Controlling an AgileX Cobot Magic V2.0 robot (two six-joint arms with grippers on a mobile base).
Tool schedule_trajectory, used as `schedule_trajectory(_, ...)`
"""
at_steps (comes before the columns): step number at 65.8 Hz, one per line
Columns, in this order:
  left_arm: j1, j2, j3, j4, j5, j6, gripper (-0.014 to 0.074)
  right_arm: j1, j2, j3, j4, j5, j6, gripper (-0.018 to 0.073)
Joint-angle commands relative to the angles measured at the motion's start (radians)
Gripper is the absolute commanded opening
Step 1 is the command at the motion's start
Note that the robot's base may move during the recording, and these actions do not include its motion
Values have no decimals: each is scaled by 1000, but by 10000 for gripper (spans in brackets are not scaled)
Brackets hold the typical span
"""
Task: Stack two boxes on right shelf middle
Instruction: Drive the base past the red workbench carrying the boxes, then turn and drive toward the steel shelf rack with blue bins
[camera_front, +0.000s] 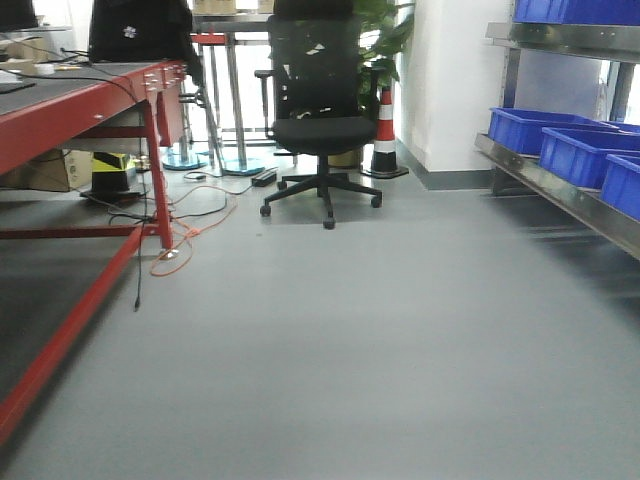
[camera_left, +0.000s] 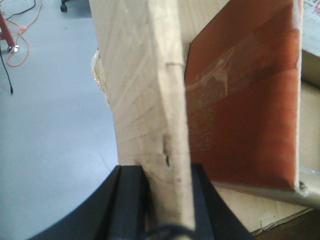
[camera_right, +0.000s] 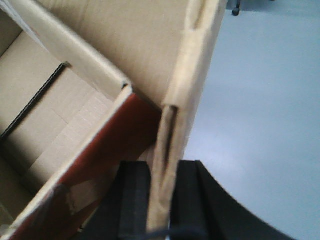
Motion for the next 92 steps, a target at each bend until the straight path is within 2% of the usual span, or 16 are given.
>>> schedule_trajectory(1,-8,-17,-14,-30,-85,3,-111,-1,-8,-12,16,-30,-13,-154)
schedule_trajectory(92,-8,-17,-14,-30,-85,3,-111,-1,-8,-12,16,-30,-13,-154)
